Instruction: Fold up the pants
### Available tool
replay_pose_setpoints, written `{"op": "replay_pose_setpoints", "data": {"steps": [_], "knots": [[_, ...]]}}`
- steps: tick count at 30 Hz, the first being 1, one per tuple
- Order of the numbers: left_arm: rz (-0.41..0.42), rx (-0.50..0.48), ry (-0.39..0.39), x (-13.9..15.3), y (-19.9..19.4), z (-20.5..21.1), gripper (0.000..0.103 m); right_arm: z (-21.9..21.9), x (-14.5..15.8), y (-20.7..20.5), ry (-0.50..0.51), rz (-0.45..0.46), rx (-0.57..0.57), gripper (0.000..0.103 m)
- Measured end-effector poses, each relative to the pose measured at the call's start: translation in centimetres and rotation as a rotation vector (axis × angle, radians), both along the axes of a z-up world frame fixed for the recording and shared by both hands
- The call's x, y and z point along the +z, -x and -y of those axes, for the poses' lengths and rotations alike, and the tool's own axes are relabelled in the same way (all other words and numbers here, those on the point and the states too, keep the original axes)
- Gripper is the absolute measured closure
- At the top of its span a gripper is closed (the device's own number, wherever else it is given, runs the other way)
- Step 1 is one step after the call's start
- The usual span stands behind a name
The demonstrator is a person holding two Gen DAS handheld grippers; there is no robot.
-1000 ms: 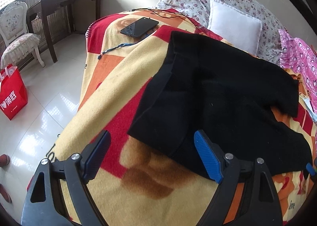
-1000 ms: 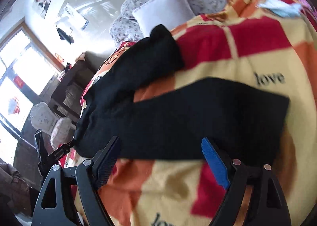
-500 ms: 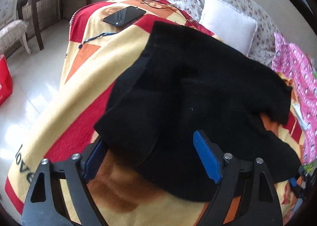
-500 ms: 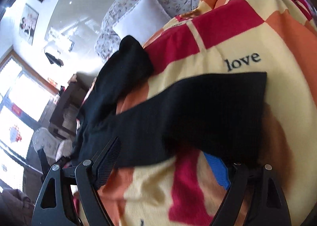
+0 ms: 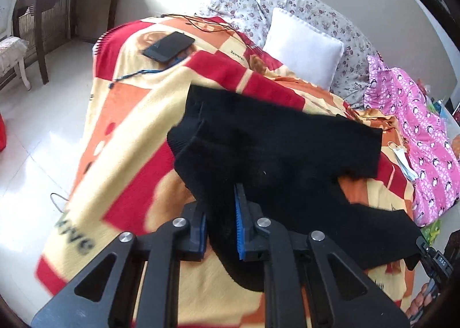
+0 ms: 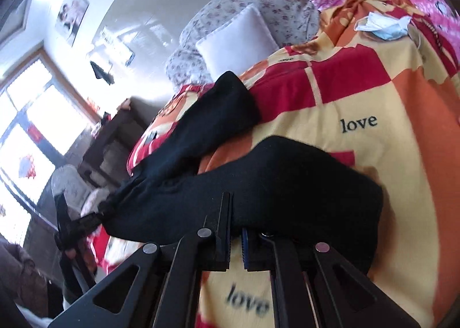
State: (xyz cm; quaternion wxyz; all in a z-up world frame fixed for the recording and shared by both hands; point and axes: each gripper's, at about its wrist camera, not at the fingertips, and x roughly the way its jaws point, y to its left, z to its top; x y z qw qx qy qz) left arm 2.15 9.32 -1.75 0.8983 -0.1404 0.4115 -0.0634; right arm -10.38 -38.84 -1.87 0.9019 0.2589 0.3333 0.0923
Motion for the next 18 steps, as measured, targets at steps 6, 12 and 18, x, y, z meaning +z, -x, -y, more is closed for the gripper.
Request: {"op": "replay_pose_setpoints", "data": {"steps": [6,12,18], "knots": [[-0.127,0.034,-0.048,-4.8,0.9,-2.4,0.089,-0.3,-3.2,2.4,0.026,-0.216,0.064,0.055],[-0.086,0.055,-0.003,-4.9,1.2,-2.8,0.086,3.9,-1.1,7.0,0.084,-0.172,-0.085,0.035],[-0.084,0.058,-0.05,-4.8,1.5,-2.2,0.084,6.6,-4.3,3.8,0.09,-0.155,-0.217,0.061]]}}
